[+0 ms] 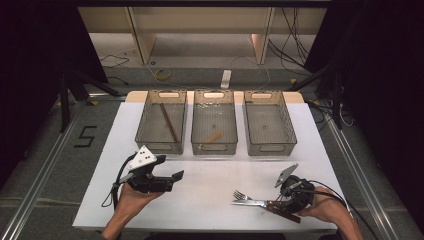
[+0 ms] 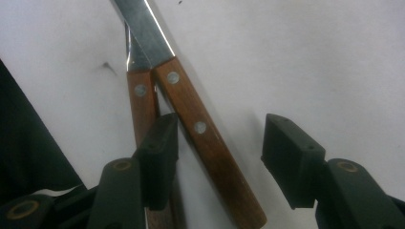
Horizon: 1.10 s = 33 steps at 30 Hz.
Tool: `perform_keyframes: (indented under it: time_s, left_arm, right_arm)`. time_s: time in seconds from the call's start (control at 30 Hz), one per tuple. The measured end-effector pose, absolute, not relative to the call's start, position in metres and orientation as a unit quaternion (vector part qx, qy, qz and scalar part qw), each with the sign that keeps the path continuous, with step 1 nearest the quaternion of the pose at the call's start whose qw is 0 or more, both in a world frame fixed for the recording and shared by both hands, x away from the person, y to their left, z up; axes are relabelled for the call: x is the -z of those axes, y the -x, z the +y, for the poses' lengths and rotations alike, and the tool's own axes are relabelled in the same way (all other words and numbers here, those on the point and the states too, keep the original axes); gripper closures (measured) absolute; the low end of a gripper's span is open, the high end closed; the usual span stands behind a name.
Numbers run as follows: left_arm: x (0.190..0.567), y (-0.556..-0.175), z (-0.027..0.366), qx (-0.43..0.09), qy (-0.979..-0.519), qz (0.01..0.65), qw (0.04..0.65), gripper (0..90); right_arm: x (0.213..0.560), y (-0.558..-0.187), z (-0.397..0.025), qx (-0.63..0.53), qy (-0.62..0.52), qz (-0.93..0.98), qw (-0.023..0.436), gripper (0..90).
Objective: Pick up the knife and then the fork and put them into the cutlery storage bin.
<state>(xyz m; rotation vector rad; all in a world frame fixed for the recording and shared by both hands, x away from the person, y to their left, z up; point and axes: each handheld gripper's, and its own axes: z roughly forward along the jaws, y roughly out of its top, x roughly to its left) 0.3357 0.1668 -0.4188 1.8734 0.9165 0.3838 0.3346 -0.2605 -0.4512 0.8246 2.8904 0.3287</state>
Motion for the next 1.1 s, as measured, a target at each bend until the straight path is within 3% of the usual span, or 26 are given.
perform_keyframes:
  time_s: [0.17, 0.47, 1.1]
  left_arm:
    - [0.419, -0.336, 0.166, -0.158, -0.771, 0.376, 0.489, 16.2]
    - [0.420, -0.336, 0.165, -0.158, -0.773, 0.375, 0.486, 16.1]
    - [0.420, -0.336, 0.163, -0.157, -0.775, 0.373, 0.486, 16.1]
  right_arm:
    - [0.455, -0.335, -0.257, -0.094, -0.262, 0.959, 0.059, 50.5]
    - [0.454, -0.336, -0.250, -0.087, -0.235, 0.967, 0.044, 63.5]
    - [0.453, -0.334, -0.241, -0.064, -0.182, 0.980, 0.046, 73.8]
